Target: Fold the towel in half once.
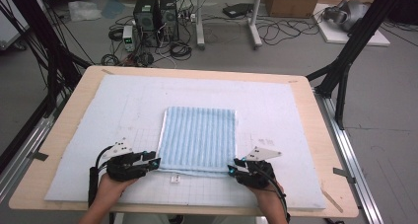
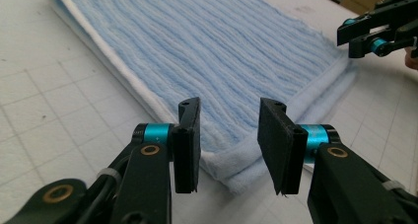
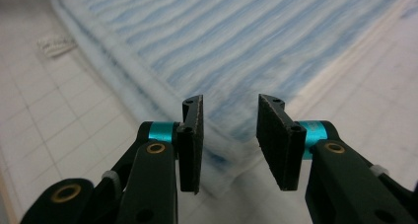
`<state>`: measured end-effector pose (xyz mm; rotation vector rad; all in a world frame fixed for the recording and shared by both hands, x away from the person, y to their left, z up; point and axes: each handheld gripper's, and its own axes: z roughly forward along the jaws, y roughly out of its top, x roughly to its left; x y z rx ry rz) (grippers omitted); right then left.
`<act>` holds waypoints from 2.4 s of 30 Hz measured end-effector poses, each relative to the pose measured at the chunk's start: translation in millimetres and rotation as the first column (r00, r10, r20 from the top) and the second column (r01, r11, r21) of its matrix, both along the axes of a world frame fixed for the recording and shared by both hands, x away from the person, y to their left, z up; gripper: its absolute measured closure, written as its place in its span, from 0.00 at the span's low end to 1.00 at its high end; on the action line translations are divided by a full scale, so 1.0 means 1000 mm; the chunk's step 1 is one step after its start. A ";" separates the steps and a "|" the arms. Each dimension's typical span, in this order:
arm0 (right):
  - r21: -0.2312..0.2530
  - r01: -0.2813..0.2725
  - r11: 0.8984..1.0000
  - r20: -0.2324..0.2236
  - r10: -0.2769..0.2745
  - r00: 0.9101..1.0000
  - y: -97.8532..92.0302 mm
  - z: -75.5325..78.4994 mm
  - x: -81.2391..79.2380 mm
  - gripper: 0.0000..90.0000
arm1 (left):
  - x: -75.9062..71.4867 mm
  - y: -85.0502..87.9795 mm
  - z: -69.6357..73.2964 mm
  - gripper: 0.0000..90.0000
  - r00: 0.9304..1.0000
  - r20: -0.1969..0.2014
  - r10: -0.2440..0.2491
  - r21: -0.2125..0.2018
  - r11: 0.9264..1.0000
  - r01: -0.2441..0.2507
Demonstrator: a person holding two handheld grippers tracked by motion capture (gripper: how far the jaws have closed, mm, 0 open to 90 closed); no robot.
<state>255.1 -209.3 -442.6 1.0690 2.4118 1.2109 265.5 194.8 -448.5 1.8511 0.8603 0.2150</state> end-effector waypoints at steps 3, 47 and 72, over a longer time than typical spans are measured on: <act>-0.017 -0.004 1.000 -0.020 0.003 1.000 0.004 -0.004 0.001 0.75 | 0.003 -0.007 -0.002 0.67 1.000 -0.027 0.008 0.054 0.999 -0.007; 0.028 -0.025 0.999 0.009 0.025 1.000 0.001 0.015 -0.006 0.94 | -0.001 -0.026 -0.001 0.95 0.999 0.025 0.028 0.185 0.982 -0.033; 0.061 -0.008 0.998 0.008 0.008 1.000 -0.006 0.020 -0.008 0.78 | -0.003 -0.008 0.017 0.67 0.996 0.040 0.077 0.066 0.995 -0.079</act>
